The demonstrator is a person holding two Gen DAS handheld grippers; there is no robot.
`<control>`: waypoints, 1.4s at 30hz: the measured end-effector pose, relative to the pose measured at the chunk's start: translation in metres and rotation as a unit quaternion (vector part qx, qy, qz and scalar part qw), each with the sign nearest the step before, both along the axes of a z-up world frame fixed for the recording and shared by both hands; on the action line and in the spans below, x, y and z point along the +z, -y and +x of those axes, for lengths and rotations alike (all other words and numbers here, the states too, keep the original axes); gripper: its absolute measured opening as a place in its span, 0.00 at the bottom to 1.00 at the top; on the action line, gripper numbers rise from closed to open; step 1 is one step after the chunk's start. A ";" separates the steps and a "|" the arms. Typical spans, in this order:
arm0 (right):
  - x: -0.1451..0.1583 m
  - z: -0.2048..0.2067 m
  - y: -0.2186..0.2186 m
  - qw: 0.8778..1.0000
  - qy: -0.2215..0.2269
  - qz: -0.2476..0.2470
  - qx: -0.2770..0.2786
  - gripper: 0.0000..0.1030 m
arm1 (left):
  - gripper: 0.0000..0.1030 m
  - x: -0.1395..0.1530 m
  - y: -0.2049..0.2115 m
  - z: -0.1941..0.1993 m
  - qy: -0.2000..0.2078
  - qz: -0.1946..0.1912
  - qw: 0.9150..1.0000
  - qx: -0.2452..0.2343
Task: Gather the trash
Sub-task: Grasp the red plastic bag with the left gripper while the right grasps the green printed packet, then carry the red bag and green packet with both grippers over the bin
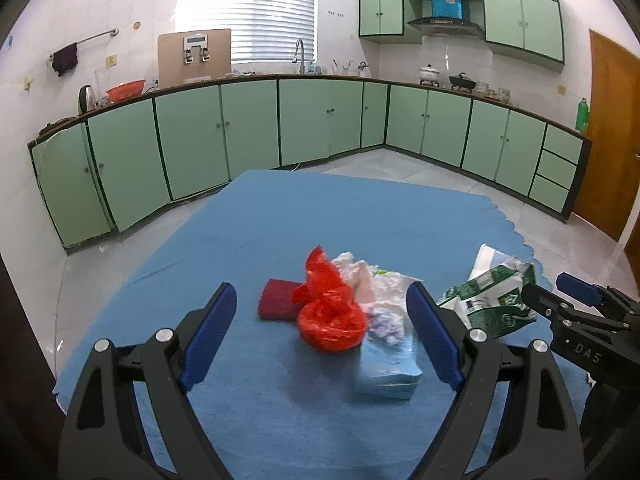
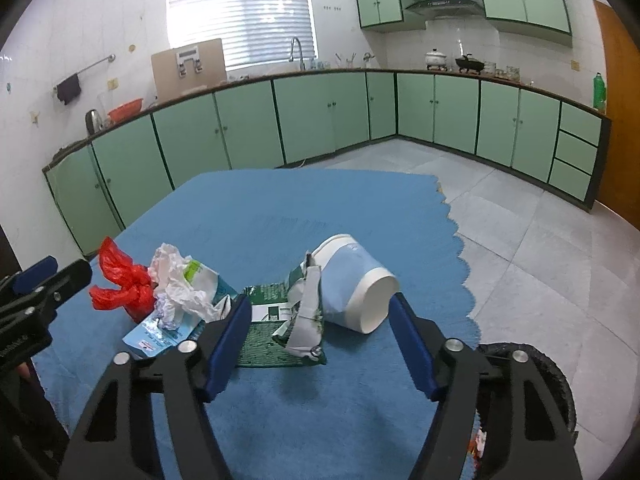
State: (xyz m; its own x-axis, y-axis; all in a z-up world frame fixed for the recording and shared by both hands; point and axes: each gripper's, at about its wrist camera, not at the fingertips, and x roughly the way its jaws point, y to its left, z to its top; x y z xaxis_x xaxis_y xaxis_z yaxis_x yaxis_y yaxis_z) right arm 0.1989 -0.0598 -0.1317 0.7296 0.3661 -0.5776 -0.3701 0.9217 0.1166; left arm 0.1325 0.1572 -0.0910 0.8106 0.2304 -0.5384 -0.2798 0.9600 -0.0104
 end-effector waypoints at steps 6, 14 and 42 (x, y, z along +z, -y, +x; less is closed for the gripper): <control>-0.010 0.008 -0.006 1.000 -0.027 -0.001 0.011 0.48 | 0.82 -0.010 -0.011 0.006 -0.016 -0.006 1.000 0.004; -0.019 0.010 -0.010 0.999 -0.041 0.000 0.025 0.28 | 0.82 -0.026 -0.026 0.024 -0.038 -0.028 0.999 0.011; 0.018 -0.013 0.005 0.999 0.015 0.025 0.041 0.27 | 0.19 -0.004 -0.024 0.001 -0.008 -0.062 0.998 0.007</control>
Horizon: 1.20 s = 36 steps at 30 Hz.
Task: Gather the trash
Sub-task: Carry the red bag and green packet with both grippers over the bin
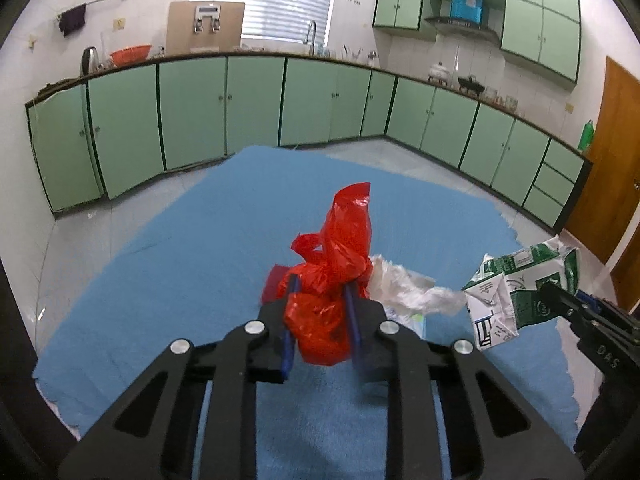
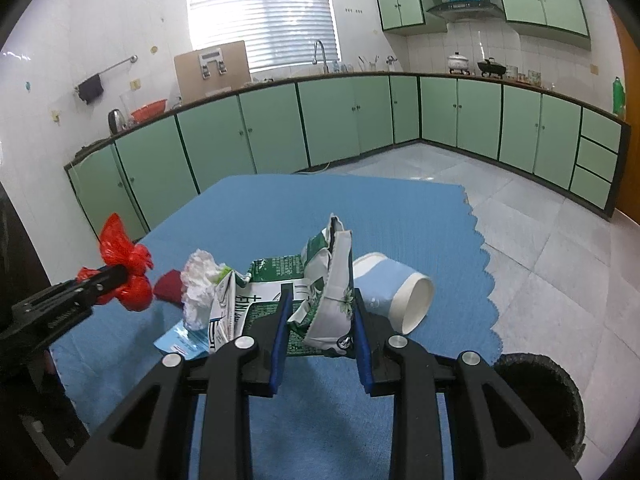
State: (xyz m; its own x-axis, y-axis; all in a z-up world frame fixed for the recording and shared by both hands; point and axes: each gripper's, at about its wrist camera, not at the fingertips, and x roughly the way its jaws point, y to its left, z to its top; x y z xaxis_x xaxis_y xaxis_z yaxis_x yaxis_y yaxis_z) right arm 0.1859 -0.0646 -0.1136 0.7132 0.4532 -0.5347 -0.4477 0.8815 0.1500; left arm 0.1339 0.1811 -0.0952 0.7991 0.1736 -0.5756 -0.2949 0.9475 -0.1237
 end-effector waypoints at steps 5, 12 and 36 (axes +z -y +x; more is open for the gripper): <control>0.010 -0.006 0.008 1.000 0.011 0.003 -0.006 0.27 | 0.19 0.019 0.010 -0.011 0.023 -0.002 1.000 -0.007; 0.020 -0.016 0.023 1.000 0.023 0.006 -0.020 0.27 | 0.19 0.034 0.033 -0.013 0.043 -0.004 0.999 -0.033; 0.051 -0.046 0.103 0.994 0.056 0.017 -0.088 0.27 | 0.19 0.045 0.129 -0.008 0.072 -0.011 0.987 -0.146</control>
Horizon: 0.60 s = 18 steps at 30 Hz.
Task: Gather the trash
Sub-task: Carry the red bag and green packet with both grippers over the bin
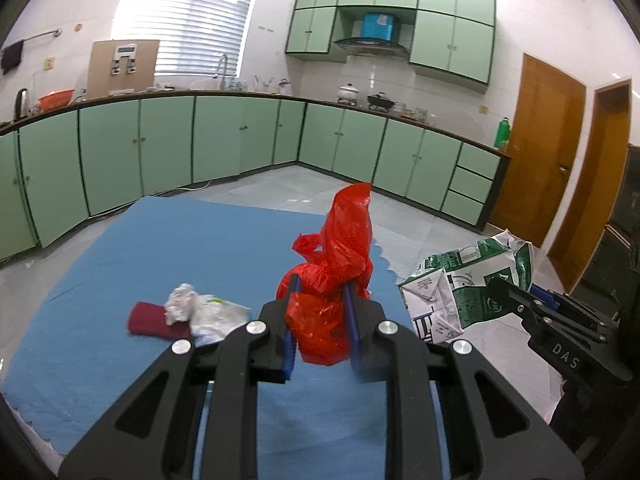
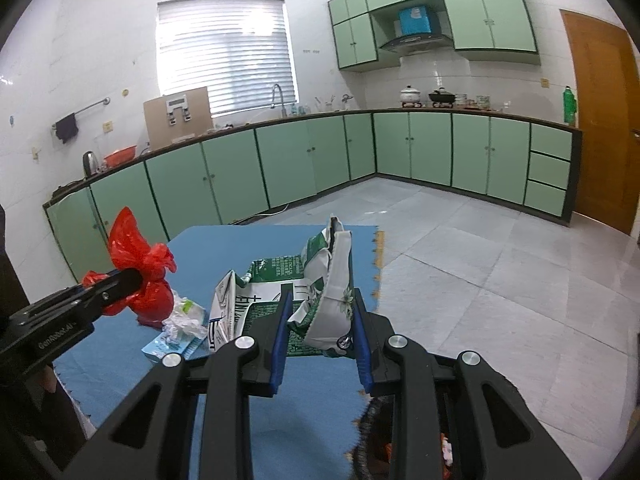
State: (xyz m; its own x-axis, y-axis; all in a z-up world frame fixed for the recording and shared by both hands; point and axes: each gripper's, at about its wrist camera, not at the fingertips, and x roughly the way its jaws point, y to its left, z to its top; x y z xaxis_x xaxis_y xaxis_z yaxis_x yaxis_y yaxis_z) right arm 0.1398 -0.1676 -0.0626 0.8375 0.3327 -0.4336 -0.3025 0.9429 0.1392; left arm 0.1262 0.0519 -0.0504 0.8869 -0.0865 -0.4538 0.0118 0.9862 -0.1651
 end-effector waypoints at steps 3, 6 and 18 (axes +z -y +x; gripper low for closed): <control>0.001 -0.005 0.011 1.000 0.001 -0.001 -0.011 0.27 | 0.18 0.000 0.014 0.002 0.002 -0.001 1.000 -0.015; 0.001 -0.010 0.022 1.000 0.002 -0.002 -0.022 0.27 | 0.18 0.000 0.029 0.004 0.004 -0.001 1.000 -0.031; -0.004 -0.024 0.076 0.997 -0.001 -0.006 -0.077 0.27 | 0.18 -0.008 0.082 0.011 0.004 -0.003 0.996 -0.092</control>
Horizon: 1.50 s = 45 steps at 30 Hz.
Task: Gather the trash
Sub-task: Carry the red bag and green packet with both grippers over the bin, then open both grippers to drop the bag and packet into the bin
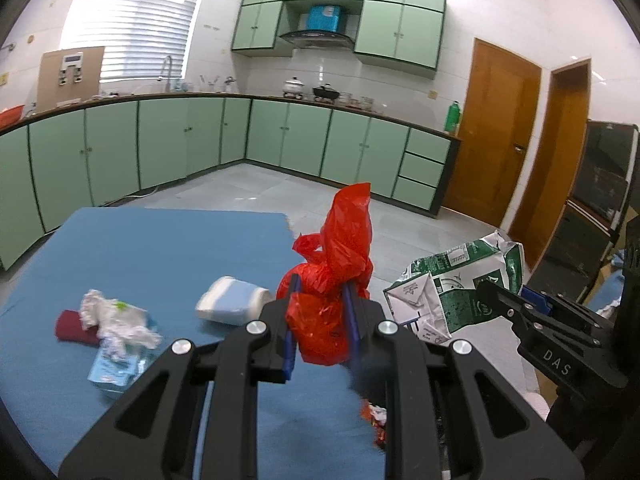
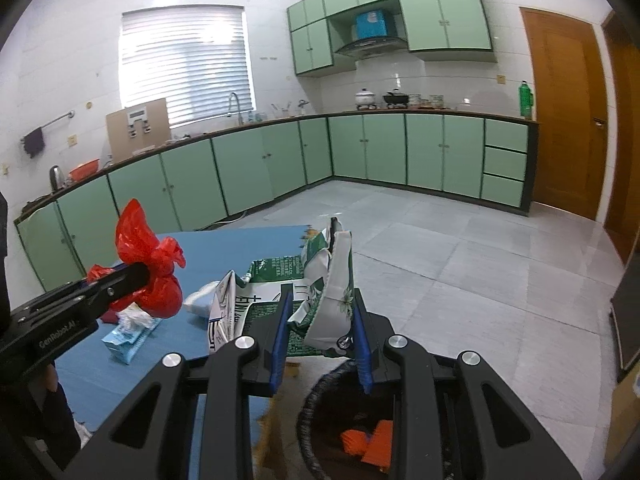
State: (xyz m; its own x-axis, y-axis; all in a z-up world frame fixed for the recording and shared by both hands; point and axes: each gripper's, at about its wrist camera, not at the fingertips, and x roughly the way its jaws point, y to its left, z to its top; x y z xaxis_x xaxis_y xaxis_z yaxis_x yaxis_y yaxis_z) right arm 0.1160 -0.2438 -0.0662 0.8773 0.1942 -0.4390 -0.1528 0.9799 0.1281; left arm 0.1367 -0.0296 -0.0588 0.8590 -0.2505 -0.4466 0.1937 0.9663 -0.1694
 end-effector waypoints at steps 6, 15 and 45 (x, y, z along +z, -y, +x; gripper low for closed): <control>-0.006 -0.004 0.031 0.999 -0.008 -0.004 -0.034 0.27 | 0.18 -0.009 0.032 0.009 -0.005 0.000 1.000 -0.031; -0.021 -0.003 0.070 0.997 -0.024 -0.014 -0.077 0.27 | 0.18 -0.032 0.085 0.030 -0.023 0.007 0.996 -0.081; -0.089 0.043 0.119 0.988 -0.089 -0.021 -0.121 0.86 | 0.71 -0.090 0.137 0.092 -0.087 0.012 0.992 -0.096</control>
